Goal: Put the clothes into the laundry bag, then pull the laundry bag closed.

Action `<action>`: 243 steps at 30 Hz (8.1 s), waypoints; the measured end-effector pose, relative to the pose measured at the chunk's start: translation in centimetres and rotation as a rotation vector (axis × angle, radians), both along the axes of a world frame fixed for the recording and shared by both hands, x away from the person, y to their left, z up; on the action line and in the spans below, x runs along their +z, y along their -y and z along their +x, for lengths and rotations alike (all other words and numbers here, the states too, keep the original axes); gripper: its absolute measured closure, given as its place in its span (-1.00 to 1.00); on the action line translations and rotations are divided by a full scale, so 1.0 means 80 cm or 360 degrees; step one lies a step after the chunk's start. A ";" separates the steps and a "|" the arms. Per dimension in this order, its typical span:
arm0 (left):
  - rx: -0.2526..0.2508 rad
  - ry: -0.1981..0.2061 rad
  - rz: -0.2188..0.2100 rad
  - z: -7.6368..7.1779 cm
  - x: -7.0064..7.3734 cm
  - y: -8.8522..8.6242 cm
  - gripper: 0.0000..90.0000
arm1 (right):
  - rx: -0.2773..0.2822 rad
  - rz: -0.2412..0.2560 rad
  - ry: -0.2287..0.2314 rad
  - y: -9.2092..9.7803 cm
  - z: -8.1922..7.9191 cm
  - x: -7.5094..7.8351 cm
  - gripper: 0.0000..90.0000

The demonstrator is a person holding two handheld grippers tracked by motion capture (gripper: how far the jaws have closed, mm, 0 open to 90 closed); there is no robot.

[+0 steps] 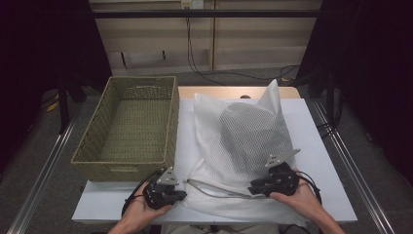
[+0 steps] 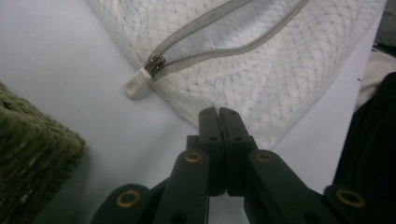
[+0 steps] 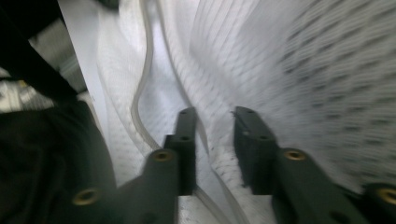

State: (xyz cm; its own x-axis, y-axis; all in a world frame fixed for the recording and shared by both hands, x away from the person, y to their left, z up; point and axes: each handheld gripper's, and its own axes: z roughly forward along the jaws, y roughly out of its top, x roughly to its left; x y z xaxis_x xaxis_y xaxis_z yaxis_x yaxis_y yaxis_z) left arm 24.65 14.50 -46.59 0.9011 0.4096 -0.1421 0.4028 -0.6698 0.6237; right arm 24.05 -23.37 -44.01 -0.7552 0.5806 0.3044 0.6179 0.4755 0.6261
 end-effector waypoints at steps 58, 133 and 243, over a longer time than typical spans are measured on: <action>0.0276 0.0292 -0.0373 -0.027 0.036 -0.053 -0.37 | 0.0178 0.0058 0.0200 -0.162 0.034 0.003 0.18; 0.0117 -0.0034 -0.0432 -0.009 0.027 0.007 0.19 | 0.0214 0.0139 0.0332 -0.193 0.042 0.022 0.83; -0.0028 0.0160 -0.0494 -0.028 0.049 0.018 0.98 | 0.0284 0.0199 0.0158 -0.146 0.020 -0.003 0.50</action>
